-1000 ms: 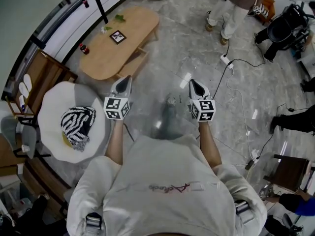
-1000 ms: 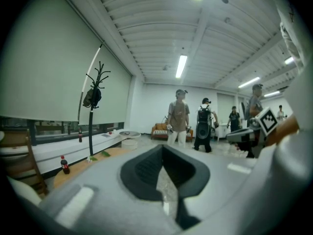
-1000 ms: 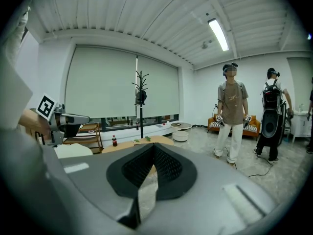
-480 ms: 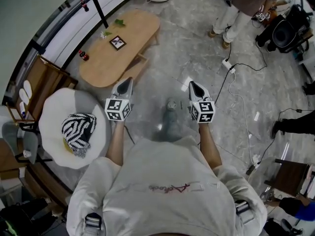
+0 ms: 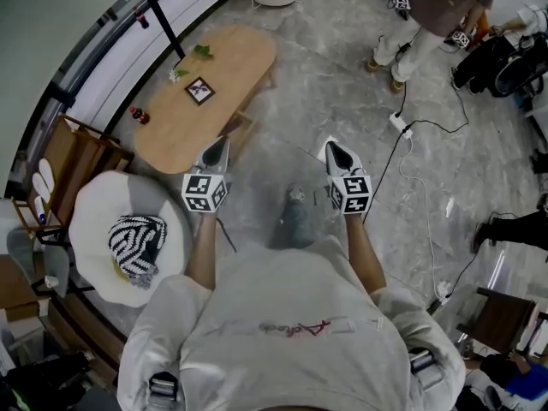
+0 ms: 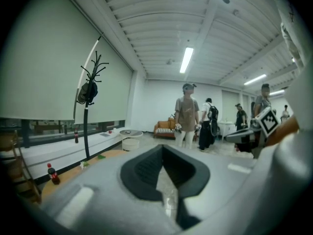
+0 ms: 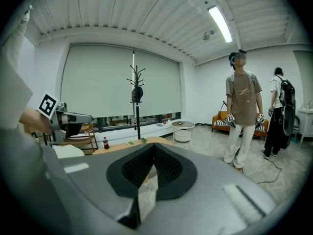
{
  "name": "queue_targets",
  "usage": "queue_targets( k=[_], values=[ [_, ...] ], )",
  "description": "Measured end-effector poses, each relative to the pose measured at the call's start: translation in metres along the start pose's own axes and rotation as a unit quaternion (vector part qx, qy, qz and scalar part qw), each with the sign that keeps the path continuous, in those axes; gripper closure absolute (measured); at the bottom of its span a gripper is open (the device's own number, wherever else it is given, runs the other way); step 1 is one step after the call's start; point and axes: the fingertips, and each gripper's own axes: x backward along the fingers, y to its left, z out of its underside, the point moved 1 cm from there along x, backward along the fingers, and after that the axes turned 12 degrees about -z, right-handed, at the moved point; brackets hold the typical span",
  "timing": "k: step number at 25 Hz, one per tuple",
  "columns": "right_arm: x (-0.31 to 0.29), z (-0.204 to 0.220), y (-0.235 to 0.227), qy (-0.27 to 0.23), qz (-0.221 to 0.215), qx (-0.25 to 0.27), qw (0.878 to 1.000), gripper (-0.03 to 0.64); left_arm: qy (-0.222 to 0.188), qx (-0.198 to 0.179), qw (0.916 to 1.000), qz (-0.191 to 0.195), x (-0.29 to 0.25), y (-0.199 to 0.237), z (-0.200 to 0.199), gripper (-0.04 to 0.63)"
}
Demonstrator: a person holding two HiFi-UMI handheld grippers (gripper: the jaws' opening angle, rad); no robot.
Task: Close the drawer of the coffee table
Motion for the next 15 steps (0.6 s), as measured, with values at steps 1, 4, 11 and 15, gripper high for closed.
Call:
queue_targets(
  k=[1, 4, 11, 15],
  values=[
    [-0.007, -0.004, -0.010, 0.001, -0.001, 0.001, 1.000, 0.612, 0.000, 0.001, 1.0000, 0.000, -0.013, -0.001, -0.003, 0.595],
    [-0.026, -0.016, -0.044, 0.001, -0.002, 0.003, 1.000, 0.612, 0.000, 0.002, 1.0000, 0.001, -0.052, -0.005, -0.012, 0.595],
    [-0.061, -0.051, -0.135, -0.004, 0.002, 0.005, 1.000, 0.612, -0.002, -0.002, 1.0000, 0.008, -0.150, -0.027, -0.045, 0.595],
    [-0.076, -0.064, -0.177, -0.010, 0.005, 0.003, 1.000, 0.612, -0.007, -0.011, 0.9998, 0.014, -0.196, -0.041, -0.062, 0.595]
  ],
)
